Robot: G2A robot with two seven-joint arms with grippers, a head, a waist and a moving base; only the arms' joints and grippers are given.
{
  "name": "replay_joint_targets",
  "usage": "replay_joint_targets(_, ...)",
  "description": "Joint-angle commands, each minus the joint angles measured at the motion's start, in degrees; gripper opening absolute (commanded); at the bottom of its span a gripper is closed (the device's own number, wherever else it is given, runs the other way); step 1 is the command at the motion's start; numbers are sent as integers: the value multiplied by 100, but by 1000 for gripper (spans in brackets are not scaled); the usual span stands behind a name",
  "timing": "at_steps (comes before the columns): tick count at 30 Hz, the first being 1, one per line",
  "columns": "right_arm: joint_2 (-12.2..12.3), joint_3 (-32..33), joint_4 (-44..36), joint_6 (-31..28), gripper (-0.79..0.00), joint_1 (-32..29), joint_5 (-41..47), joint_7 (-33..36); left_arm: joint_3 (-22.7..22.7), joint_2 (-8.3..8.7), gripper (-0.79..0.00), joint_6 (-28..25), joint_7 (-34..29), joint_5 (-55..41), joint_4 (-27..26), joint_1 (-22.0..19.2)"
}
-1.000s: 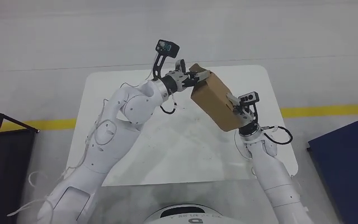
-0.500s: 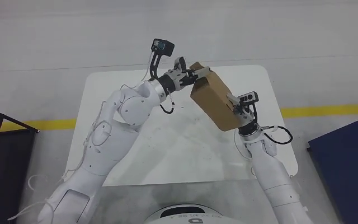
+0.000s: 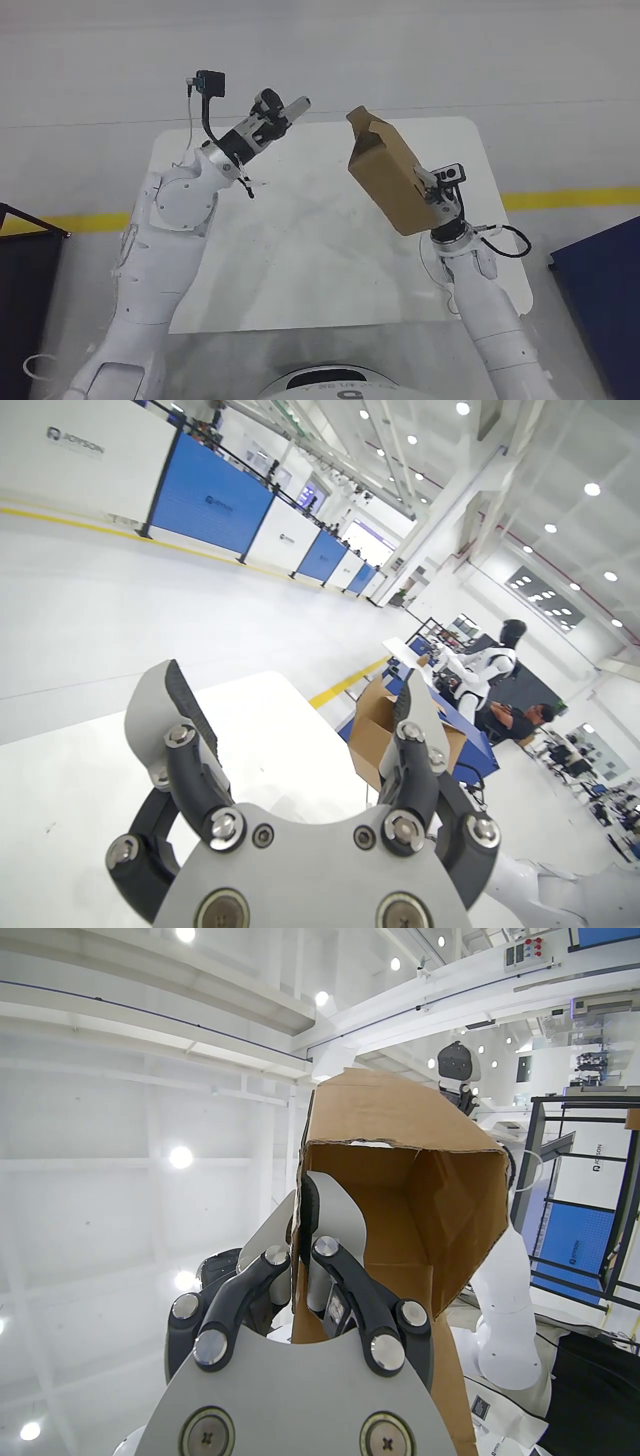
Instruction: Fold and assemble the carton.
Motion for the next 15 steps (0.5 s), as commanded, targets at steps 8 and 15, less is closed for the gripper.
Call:
replay_joint_targets(8,4,2,-265,144,-785,-145,-57,-126,1003,-204,0,-1358,225,-347,1634,-906)
replay_joint_targets(15,19,102,-403,231,-785,-276,2,-39,1549,-400,0,-1817,303,-1016,2399,-1467)
